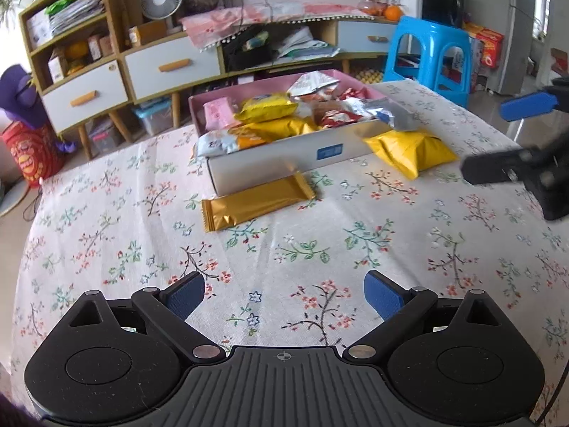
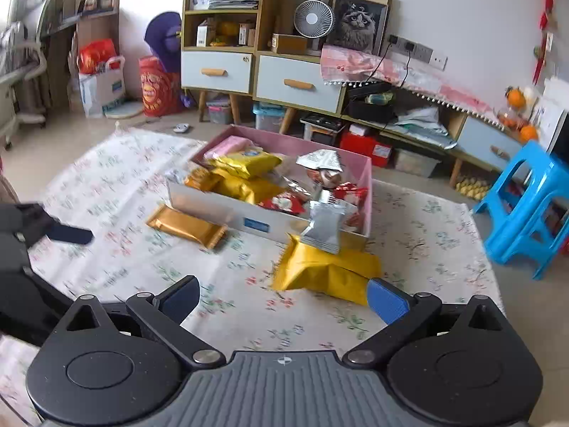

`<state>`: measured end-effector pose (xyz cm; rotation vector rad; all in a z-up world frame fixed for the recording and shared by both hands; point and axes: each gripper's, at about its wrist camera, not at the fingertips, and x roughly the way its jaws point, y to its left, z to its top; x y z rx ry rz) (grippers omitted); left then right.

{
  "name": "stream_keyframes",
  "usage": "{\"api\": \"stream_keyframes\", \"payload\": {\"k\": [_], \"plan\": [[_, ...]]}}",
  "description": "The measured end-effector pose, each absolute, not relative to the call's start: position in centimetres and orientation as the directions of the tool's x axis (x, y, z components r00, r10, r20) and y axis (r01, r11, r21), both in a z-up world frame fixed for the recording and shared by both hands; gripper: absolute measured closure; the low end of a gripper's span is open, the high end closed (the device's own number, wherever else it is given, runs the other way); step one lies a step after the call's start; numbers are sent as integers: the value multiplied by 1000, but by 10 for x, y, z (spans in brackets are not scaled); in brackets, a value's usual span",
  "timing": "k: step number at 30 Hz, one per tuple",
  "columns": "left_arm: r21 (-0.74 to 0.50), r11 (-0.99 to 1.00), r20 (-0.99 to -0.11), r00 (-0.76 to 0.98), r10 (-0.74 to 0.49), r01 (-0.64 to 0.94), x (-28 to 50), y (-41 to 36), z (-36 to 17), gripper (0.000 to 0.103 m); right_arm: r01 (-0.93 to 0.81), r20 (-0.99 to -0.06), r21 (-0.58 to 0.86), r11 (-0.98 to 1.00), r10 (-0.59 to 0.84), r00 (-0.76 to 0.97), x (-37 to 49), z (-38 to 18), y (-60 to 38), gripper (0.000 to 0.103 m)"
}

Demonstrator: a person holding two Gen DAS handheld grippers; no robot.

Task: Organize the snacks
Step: 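Withdraw both grippers from the box toward the table, then move both grippers toward the gold bar and yellow pouch on the table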

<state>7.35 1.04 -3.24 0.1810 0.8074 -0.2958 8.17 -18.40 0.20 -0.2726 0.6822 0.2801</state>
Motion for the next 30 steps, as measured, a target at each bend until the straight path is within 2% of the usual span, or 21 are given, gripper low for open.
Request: {"api": "stream_keyframes", "payload": {"k": [5, 11, 17, 21, 30], "plan": [[50, 951, -722, 669, -177, 305, 92, 18, -42, 6, -357, -624, -269, 894, 120, 772, 81, -9, -181, 11], [-1, 941, -704, 668, -241, 339, 122, 35, -49, 6, -367, -626, -286, 885, 117, 771, 88, -21, -182, 11], [-46, 919, -665, 674, -320, 391, 147, 47, -57, 7, -367, -632, -269, 890, 124, 765, 102, -31, -182, 11], [-4, 892, -669, 662, -337, 451, 167, 47, -64, 6, -377, -626, -244, 894, 152, 765, 114, -34, -185, 11], [-10, 813, -691, 584, -426, 582, 184, 47, -72, 6, -371, -630, -196, 908, 174, 757, 140, -40, -203, 11]]}}
